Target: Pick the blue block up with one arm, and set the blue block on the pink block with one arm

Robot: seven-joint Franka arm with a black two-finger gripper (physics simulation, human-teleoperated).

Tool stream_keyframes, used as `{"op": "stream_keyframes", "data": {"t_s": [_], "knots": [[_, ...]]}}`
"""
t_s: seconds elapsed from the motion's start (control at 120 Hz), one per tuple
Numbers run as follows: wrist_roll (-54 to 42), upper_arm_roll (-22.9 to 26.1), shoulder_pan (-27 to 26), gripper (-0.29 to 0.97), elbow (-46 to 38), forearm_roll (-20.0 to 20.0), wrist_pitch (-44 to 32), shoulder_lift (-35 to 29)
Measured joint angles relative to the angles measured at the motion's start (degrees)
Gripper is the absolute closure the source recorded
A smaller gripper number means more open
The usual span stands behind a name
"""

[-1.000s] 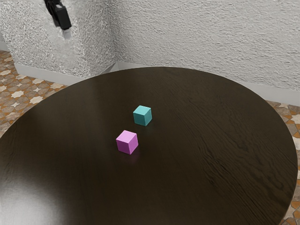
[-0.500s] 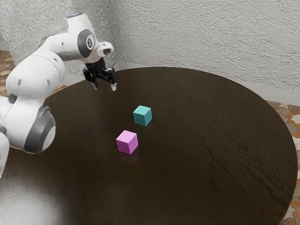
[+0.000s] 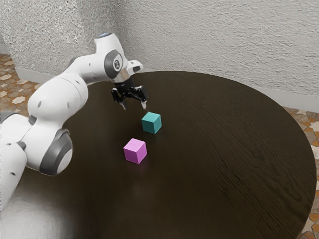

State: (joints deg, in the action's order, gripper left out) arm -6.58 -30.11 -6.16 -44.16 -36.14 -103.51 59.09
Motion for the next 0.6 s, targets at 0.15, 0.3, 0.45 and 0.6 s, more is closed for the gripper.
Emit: {"op": "stream_keyframes", "data": {"t_s": [0.15, 0.3, 0.45, 0.6], "knots": [[-2.7, 0.5, 1.4, 0.00, 5.8, 0.2, 0.5, 5.2], [-6.9, 0.4, 1.0, 0.00, 7.0, 0.3, 0.5, 5.8], [-8.7, 0.2, -0.5, 0.00, 5.4, -0.3, -0.7, 5.9], [-6.5, 0.0, -1.8, 0.00, 4.3, -2.1, -1.8, 6.1]]}}
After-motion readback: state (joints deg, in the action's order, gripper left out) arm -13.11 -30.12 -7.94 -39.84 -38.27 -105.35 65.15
